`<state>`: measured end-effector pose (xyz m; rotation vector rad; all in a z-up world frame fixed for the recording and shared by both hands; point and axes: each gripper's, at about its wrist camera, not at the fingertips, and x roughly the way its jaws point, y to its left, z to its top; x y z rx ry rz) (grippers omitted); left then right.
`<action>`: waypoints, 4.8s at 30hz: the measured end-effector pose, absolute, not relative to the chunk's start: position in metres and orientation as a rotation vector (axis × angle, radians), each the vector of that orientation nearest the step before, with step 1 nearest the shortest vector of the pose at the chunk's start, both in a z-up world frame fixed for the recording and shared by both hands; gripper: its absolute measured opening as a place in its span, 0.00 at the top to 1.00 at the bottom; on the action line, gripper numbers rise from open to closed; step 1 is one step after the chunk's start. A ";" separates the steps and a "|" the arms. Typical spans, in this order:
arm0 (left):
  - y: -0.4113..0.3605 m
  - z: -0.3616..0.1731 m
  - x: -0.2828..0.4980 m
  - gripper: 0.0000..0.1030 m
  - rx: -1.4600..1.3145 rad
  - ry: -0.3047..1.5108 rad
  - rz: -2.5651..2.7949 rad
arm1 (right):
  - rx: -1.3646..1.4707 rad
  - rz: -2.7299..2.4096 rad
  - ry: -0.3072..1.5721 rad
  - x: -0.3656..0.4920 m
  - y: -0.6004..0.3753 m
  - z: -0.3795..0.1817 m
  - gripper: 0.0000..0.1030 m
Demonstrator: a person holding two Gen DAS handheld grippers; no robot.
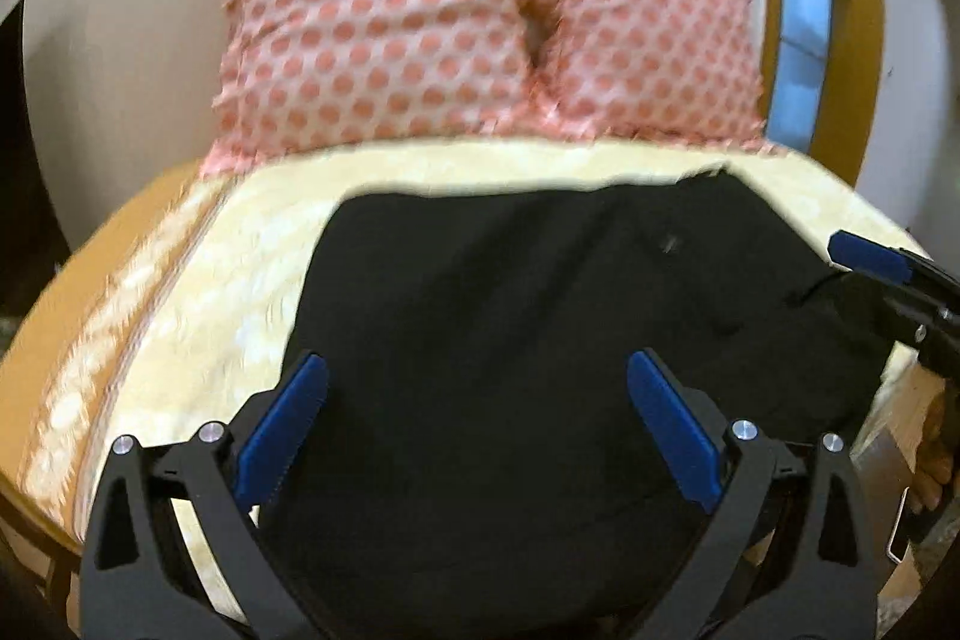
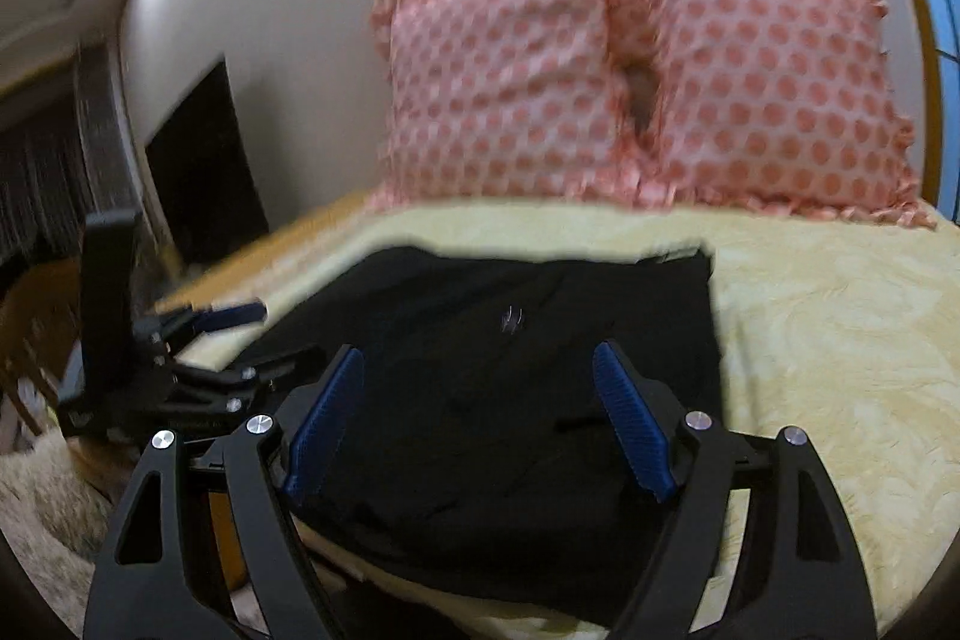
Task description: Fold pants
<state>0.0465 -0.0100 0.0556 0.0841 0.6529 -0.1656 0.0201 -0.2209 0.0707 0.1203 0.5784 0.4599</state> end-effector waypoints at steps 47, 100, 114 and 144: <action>0.088 0.076 0.159 0.35 -0.309 0.902 -0.266 | 0.281 0.506 0.838 0.118 -0.277 0.054 0.74; 0.000 0.118 0.250 0.06 0.055 0.638 -0.057 | 0.239 0.057 0.653 0.201 -0.308 0.075 0.36; -0.058 0.045 0.228 0.02 0.076 0.955 -0.263 | -0.025 0.183 0.840 0.176 -0.228 0.035 0.32; -0.017 0.046 0.086 0.02 0.114 0.821 -0.040 | 0.056 0.101 0.766 0.056 -0.201 0.030 0.07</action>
